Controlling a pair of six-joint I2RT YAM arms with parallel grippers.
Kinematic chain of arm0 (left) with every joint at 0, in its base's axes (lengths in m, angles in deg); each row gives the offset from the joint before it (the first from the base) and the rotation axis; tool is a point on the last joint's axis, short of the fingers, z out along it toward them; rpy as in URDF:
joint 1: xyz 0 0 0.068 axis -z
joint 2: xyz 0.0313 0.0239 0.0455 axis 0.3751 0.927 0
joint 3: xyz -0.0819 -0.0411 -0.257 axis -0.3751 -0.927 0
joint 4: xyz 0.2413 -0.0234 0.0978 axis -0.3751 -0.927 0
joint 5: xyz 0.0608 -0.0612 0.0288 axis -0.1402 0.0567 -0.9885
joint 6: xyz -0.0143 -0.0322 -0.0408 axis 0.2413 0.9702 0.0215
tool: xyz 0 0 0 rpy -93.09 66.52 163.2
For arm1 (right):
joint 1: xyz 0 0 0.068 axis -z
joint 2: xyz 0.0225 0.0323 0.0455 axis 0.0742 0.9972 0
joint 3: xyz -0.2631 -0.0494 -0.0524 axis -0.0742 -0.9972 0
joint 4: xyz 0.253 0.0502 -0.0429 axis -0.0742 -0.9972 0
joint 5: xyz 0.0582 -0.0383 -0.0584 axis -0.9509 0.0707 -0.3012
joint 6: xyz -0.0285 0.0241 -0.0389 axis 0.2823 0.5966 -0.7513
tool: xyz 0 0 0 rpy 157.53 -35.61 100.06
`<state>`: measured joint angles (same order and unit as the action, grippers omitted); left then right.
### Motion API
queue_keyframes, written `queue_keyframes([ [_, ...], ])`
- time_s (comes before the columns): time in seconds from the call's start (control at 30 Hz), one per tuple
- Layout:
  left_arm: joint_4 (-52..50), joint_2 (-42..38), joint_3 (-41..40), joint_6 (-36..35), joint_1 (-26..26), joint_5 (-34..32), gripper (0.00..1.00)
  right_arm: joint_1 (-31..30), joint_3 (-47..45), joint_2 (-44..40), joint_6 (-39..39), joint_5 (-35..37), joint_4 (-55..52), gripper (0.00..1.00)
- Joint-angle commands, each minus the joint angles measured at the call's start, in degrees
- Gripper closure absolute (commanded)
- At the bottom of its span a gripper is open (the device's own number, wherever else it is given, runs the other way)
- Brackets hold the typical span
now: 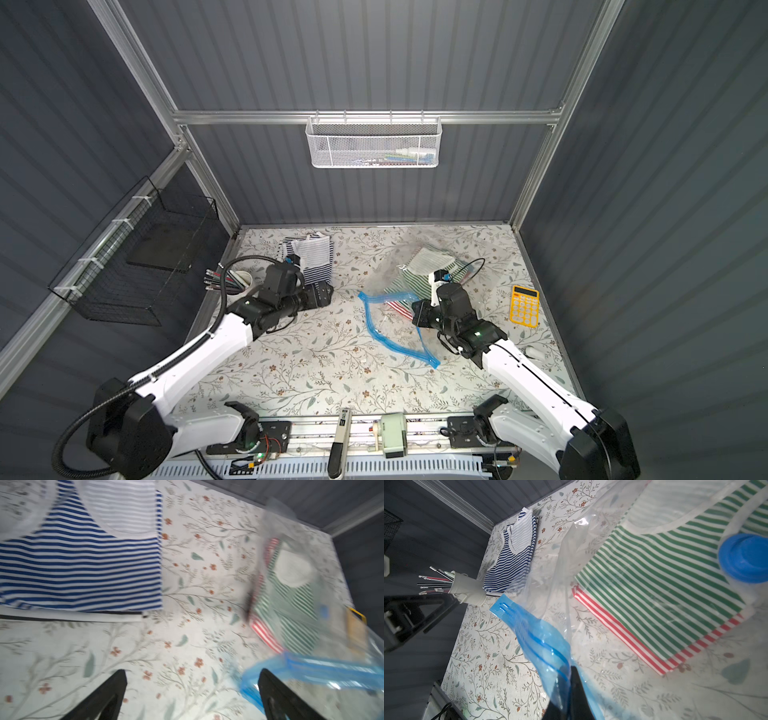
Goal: Take the tank top out of the vacuum bag
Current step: Adjust the tank top, then take out the tank top from the vacuum bag.
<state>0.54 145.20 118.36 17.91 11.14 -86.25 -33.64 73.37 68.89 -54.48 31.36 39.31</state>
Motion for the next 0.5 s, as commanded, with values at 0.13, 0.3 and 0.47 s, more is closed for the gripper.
queue_keyframes([
  [0.13, 16.6, -1.43, -6.67, 21.03, 18.07, -5.66, 0.02, -0.05, 4.54, 0.89, -2.07, 0.17, -2.65, 1.0],
  [0.3, 24.22, 5.67, -5.77, 29.62, 28.56, -11.5, 0.17, -0.27, 4.86, 0.96, -2.67, -0.55, -2.5, 1.0],
  [0.47, 56.17, 16.53, -14.49, 41.42, 32.07, -15.63, 0.46, -0.55, 4.27, 1.68, -3.44, -0.87, -1.57, 1.0],
])
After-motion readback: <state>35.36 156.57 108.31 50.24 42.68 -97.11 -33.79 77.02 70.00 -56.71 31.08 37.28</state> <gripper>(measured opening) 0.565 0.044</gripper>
